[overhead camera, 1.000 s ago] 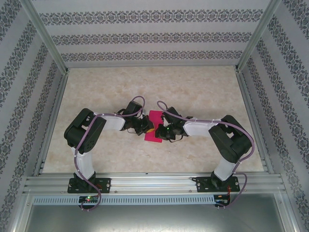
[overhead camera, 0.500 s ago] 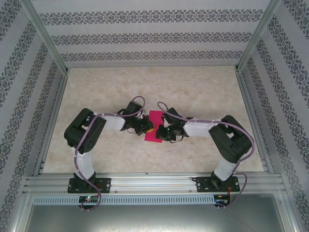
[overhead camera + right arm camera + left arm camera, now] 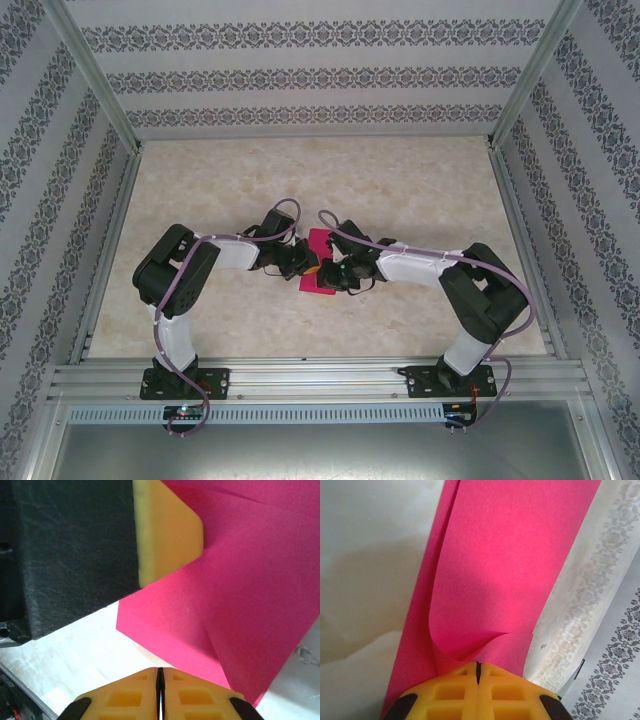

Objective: Fold a paper plane with a square sheet of paper (pick it up from the middle)
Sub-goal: Fold the triangle a second time at the center of the table.

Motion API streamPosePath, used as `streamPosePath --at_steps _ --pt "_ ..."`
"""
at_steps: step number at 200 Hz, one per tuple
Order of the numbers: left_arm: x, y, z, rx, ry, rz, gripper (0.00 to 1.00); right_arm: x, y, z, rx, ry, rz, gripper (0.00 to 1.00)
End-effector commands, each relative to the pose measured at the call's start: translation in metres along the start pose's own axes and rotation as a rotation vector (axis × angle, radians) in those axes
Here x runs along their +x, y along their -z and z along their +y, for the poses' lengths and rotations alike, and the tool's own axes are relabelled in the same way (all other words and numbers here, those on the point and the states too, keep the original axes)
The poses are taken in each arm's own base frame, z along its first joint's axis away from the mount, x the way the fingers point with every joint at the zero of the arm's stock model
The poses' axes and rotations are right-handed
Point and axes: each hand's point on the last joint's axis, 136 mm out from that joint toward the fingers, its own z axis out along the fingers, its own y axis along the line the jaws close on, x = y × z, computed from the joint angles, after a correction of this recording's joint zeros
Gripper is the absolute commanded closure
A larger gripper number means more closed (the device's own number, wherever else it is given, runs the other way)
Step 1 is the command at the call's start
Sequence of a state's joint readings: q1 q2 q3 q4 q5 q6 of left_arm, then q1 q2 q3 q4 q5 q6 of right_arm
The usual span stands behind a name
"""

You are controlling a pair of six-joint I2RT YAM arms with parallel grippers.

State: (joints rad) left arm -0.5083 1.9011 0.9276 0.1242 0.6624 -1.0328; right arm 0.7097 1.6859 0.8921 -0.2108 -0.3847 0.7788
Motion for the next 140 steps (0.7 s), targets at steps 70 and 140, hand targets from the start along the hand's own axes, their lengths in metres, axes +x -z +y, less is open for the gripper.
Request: streamPosePath --at_steps 70,140 --pt "0.004 -0.004 0.029 -0.095 0.046 0.015 0.98 0.021 -0.017 -0.055 0.088 -0.108 0.049 0.88" --pt "0.004 -0.004 0.031 -0.1 0.05 0.013 0.98 0.018 -0.01 -0.051 -0.031 -0.181 0.012 0.87"
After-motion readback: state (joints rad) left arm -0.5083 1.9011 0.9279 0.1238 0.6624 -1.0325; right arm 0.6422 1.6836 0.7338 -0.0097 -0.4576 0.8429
